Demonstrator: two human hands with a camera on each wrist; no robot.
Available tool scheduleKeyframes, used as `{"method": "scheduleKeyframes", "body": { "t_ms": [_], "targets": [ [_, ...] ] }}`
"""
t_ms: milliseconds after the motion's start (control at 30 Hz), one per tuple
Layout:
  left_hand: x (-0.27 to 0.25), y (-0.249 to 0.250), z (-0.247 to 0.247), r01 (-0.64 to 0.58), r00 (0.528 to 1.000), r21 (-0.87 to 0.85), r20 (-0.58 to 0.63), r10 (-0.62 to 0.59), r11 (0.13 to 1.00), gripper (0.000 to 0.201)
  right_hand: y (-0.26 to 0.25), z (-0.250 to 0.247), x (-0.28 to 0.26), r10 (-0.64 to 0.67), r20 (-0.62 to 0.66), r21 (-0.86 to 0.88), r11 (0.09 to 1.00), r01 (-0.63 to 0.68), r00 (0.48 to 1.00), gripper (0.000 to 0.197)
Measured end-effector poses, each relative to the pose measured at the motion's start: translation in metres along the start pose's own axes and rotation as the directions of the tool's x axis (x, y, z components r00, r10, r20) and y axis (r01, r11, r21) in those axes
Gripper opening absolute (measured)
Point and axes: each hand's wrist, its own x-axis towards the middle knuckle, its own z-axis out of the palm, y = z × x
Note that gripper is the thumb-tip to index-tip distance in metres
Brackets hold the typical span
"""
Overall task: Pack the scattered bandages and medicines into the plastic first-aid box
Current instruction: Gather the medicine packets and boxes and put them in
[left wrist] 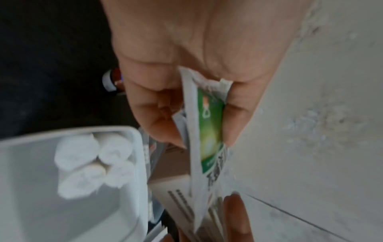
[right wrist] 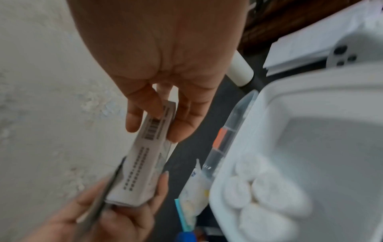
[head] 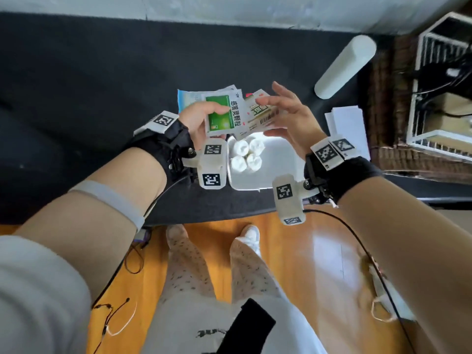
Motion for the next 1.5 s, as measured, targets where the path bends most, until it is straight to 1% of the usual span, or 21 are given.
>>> {"method": "scheduleKeyframes", "body": {
  "t_ms": [33,100,167,300,400,500,567,700,767,800,867,933,1033,1133,1200,1267,1300,1333,1400,1433,1500],
  "targets": [
    [0.001,-0.005,0.014,-0.01,1.0,0.002,0.01,0.01,1.0,0.01,0.005,-0.012,-0.004,-0.04,0.014,-0.068,0.997,0.041,0.999,0.05],
    [0.002,-0.016,0.036,-0.019,0.999,0.028,0.03,0.018,0.999,0.009,0.015,-0.032,-0.009,-0.094,0.033,-0.219,0.971,0.099,0.995,0.046],
    [0.001,-0.028,0.049,-0.024,0.999,0.045,0.035,0.023,0.999,0.008,0.023,-0.046,-0.011,-0.114,0.011,-0.316,0.942,0.112,0.993,0.042],
    [0.003,-0.048,0.047,-0.061,0.998,0.02,0.024,0.06,0.998,0.012,0.039,-0.059,-0.01,-0.031,-0.029,-0.381,0.924,0.017,0.999,0.037],
    [0.007,-0.058,0.03,-0.033,0.997,-0.097,-0.072,0.027,0.995,0.012,0.053,-0.066,-0.009,0.059,-0.097,-0.501,0.86,-0.1,0.994,0.024],
    [0.013,-0.07,0.016,-0.035,0.99,-0.18,-0.14,0.009,0.983,0.016,0.066,-0.069,-0.009,0.07,-0.191,-0.604,0.778,-0.173,0.979,0.026],
    [0.019,-0.078,0.013,-0.031,0.987,-0.173,-0.163,0.002,0.984,0.021,0.072,-0.068,-0.007,0.079,-0.213,-0.63,0.751,-0.199,0.974,0.027],
    [0.032,-0.095,0.014,-0.025,0.978,-0.125,-0.208,-0.001,0.992,0.006,0.084,-0.063,0.004,0.072,-0.21,-0.699,0.686,-0.201,0.975,0.028],
    [0.037,-0.102,0.015,-0.031,0.98,-0.108,-0.199,0.009,0.994,0.005,0.09,-0.062,0.008,0.054,-0.215,-0.745,0.637,-0.199,0.975,0.03],
    [0.039,-0.106,0.015,-0.037,0.98,-0.108,-0.199,0.015,0.993,0.007,0.092,-0.061,0.01,0.056,-0.224,-0.749,0.629,-0.209,0.973,0.031],
    [0.041,-0.11,0.015,-0.051,0.978,-0.113,-0.206,0.027,0.992,0.01,0.093,-0.06,0.009,0.092,-0.261,-0.704,0.663,-0.255,0.961,0.032],
    [0.039,-0.111,0.016,-0.077,0.976,-0.124,-0.21,0.05,0.989,0.01,0.094,-0.059,0.006,0.131,-0.282,-0.613,0.738,-0.283,0.95,0.029],
    [0.034,-0.103,0.023,-0.141,0.977,-0.167,-0.182,0.111,0.976,0.012,0.088,-0.059,0.003,0.122,-0.285,-0.384,0.894,-0.229,0.951,0.021],
    [0.028,-0.088,0.034,-0.13,0.991,-0.191,-0.066,0.12,0.973,0.012,0.072,-0.056,0.003,0.139,-0.253,-0.144,0.973,-0.179,0.958,0.019],
    [0.023,-0.077,0.043,-0.084,0.996,-0.154,0.024,0.089,0.984,0.009,0.059,-0.051,0.001,0.137,-0.18,0.016,0.991,-0.136,0.974,0.016],
    [0.02,-0.07,0.05,-0.057,0.996,-0.135,0.062,0.066,0.989,0.01,0.05,-0.043,-0.002,0.098,-0.053,0.131,0.987,-0.091,0.994,0.012],
    [0.019,-0.067,0.052,-0.054,0.996,-0.145,0.064,0.064,0.988,0.01,0.046,-0.041,-0.004,0.088,0.018,0.161,0.983,-0.089,0.996,0.017],
    [0.019,-0.065,0.053,-0.053,0.996,-0.16,0.063,0.064,0.986,0.011,0.044,-0.039,-0.005,0.096,0.077,0.193,0.975,-0.11,0.992,0.028],
    [0.019,-0.063,0.052,-0.035,0.998,-0.214,0.047,0.046,0.976,0.012,0.043,-0.039,-0.004,0.159,0.121,0.286,0.94,-0.188,0.98,0.045],
    [0.019,-0.062,0.05,-0.015,0.999,-0.244,0.037,0.025,0.97,0.014,0.044,-0.04,-0.004,0.188,0.127,0.331,0.917,-0.221,0.974,0.046],
    [0.02,-0.064,0.046,0.015,1.0,-0.276,0.025,-0.009,0.961,0.015,0.047,-0.04,-0.005,0.211,0.132,0.349,0.905,-0.245,0.969,0.032]
  ]
}}
